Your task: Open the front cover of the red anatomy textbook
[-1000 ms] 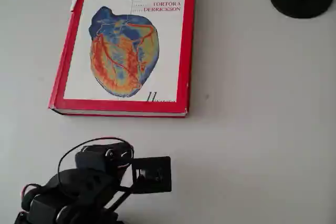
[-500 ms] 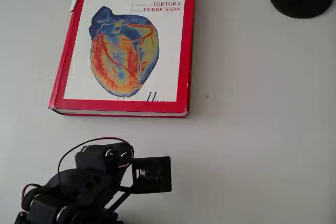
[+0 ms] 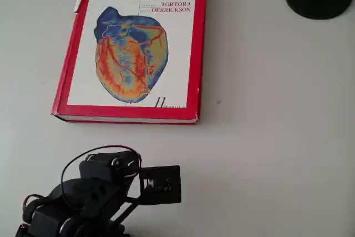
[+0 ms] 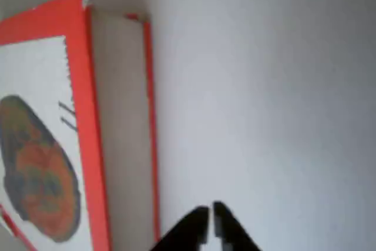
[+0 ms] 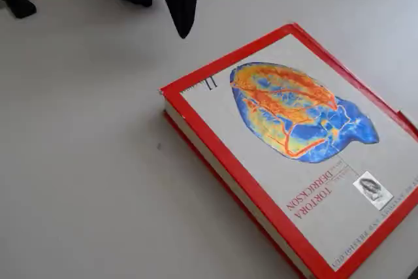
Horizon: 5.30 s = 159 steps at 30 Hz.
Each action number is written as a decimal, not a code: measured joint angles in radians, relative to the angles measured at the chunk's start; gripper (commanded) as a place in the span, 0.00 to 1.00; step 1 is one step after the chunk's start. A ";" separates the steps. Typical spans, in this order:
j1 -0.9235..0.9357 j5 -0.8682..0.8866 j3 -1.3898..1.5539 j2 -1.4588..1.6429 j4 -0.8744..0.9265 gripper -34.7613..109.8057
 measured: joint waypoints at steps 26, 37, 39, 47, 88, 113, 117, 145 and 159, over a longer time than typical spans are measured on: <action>0.000 0.000 0.000 0.000 0.000 0.24; 0.000 0.000 0.000 0.000 0.000 0.24; 0.000 0.000 0.000 0.000 0.000 0.24; 0.021 -0.110 0.043 0.000 -0.074 0.36; 0.147 -0.206 -0.480 -1.243 -0.736 0.38; 0.164 -0.184 -0.618 -1.249 -0.618 0.38; 0.156 -0.175 -0.638 -1.221 -0.577 0.38; 0.046 -0.183 -0.988 -1.043 -0.155 0.38; -0.051 -0.189 -1.359 -1.035 0.124 0.39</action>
